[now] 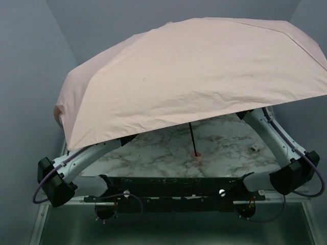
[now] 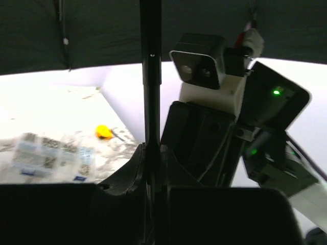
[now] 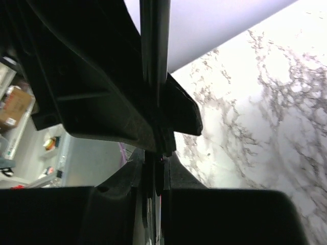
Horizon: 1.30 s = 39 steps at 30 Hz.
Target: Put away the umbrella
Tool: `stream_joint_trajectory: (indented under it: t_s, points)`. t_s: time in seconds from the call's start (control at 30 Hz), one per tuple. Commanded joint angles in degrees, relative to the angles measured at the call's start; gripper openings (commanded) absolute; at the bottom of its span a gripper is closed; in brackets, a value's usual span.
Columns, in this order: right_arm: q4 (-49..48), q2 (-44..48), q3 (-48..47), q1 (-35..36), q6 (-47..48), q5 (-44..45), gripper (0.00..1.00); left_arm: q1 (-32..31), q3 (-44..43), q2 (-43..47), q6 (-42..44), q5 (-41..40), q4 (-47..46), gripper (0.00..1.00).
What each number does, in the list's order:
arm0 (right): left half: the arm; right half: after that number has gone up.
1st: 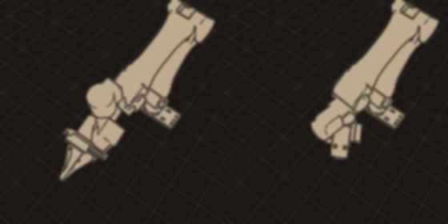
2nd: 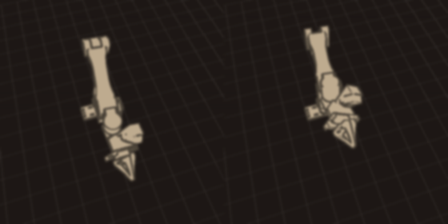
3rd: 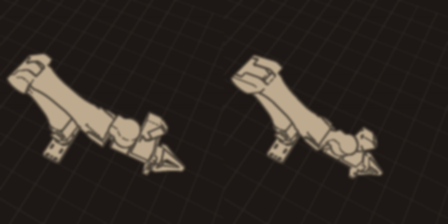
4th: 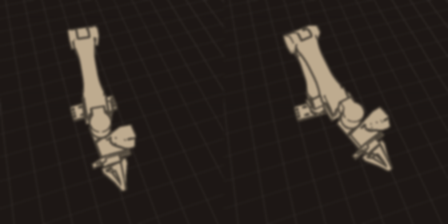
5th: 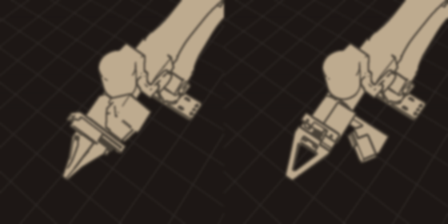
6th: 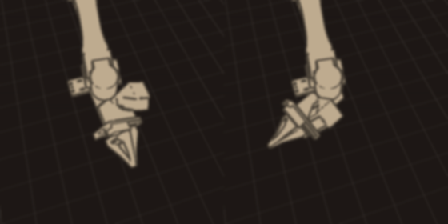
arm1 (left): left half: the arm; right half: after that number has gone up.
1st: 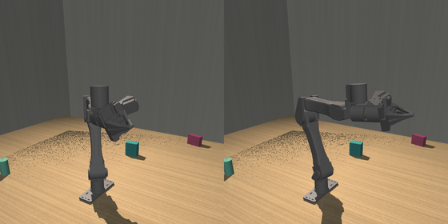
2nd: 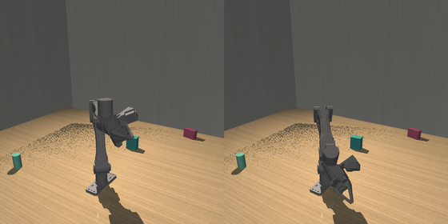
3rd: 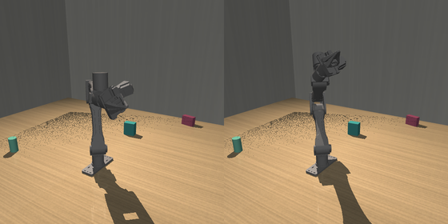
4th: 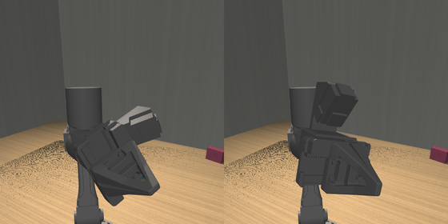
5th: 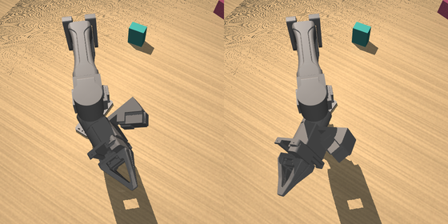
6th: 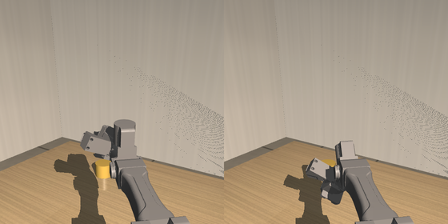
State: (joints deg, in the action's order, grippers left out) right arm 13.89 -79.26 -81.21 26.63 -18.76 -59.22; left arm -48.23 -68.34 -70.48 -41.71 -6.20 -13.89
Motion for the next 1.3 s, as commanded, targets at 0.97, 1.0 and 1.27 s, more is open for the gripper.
stream_joint_trajectory:
  t_s: [0.97,1.0,1.27]
  points:
    - [3.68,8.82,5.8,0.28,9.43,-10.13,0.0,5.54,7.92,2.38,-11.01,20.75,-23.26,0.36]
    - [3.9,8.8,5.8,0.35,9.66,-10.17,0.0,5.51,7.99,2.23,-10.98,21.21,-23.76,0.33]
    - [4.93,8.51,5.45,0.32,10.85,-10.17,0.12,5.6,9.82,3.18,-9.39,23.69,-29.17,0.0]
